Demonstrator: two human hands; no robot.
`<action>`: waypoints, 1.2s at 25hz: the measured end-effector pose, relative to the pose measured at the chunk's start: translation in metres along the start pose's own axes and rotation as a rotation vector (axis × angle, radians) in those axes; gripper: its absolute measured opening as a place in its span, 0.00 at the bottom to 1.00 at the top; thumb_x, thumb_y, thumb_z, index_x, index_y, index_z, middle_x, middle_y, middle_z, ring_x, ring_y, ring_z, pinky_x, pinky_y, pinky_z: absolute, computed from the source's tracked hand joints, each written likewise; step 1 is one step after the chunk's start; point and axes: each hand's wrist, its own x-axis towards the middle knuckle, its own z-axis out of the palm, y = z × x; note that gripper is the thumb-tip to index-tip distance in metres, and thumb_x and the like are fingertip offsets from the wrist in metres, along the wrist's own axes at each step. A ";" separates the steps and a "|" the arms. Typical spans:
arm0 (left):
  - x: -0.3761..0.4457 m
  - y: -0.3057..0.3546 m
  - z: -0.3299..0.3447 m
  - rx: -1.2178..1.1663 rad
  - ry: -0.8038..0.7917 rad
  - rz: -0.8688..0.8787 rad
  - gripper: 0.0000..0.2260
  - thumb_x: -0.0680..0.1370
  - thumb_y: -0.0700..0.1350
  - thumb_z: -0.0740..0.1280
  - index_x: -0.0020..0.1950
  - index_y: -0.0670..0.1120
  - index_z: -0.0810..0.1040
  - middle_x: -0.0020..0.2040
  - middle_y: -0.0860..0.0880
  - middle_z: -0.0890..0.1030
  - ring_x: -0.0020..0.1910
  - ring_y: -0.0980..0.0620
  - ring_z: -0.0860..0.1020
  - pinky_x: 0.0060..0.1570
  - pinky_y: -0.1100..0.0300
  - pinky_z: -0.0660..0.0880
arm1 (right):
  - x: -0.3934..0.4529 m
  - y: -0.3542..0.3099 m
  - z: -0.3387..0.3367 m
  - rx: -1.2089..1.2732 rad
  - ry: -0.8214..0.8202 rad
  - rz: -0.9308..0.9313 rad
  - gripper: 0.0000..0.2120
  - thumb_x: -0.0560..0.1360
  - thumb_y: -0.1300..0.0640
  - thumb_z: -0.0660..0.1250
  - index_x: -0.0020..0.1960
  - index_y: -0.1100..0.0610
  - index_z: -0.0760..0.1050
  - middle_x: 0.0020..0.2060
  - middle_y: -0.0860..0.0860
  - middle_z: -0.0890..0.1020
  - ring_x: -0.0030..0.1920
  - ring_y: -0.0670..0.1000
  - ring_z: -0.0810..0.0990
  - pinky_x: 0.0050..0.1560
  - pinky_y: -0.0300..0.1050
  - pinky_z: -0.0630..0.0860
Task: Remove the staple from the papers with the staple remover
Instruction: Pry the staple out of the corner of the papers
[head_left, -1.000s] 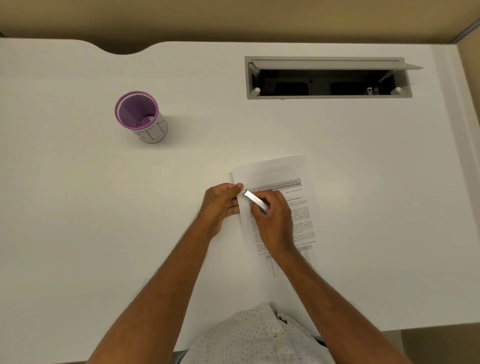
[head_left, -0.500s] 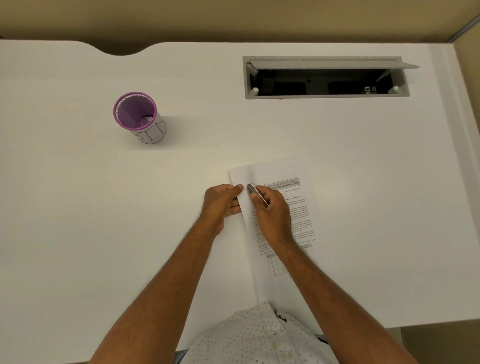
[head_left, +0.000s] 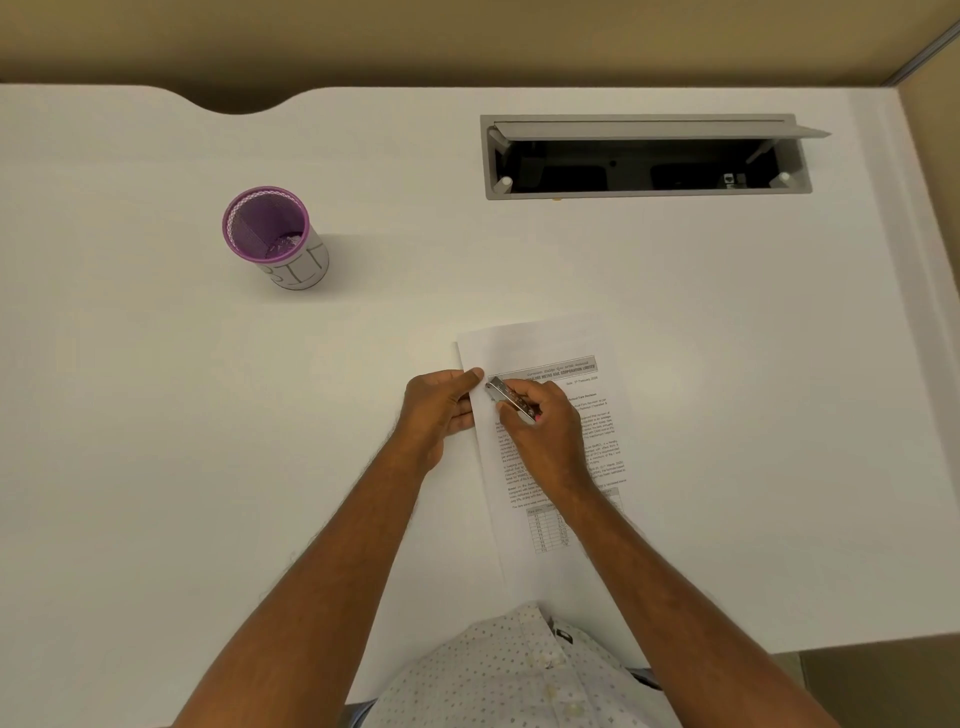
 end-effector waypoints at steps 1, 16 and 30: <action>0.000 0.000 0.000 0.004 -0.003 -0.003 0.09 0.78 0.45 0.74 0.52 0.39 0.85 0.46 0.41 0.89 0.43 0.45 0.88 0.46 0.52 0.86 | 0.000 0.000 0.000 -0.006 -0.002 -0.005 0.14 0.77 0.56 0.73 0.63 0.48 0.82 0.49 0.45 0.81 0.49 0.44 0.81 0.49 0.41 0.80; 0.002 0.003 0.000 -0.006 0.005 -0.043 0.08 0.78 0.44 0.74 0.51 0.40 0.85 0.46 0.43 0.89 0.43 0.46 0.89 0.37 0.56 0.84 | 0.006 -0.008 0.006 -0.028 0.002 0.069 0.10 0.80 0.47 0.69 0.61 0.45 0.81 0.51 0.41 0.80 0.52 0.42 0.79 0.47 0.42 0.76; -0.002 0.001 0.010 -0.027 0.104 0.007 0.05 0.79 0.42 0.73 0.46 0.41 0.84 0.39 0.46 0.89 0.37 0.48 0.88 0.31 0.60 0.82 | 0.006 -0.015 0.015 -0.196 0.073 0.059 0.07 0.81 0.52 0.68 0.58 0.51 0.81 0.48 0.47 0.78 0.49 0.49 0.79 0.47 0.47 0.78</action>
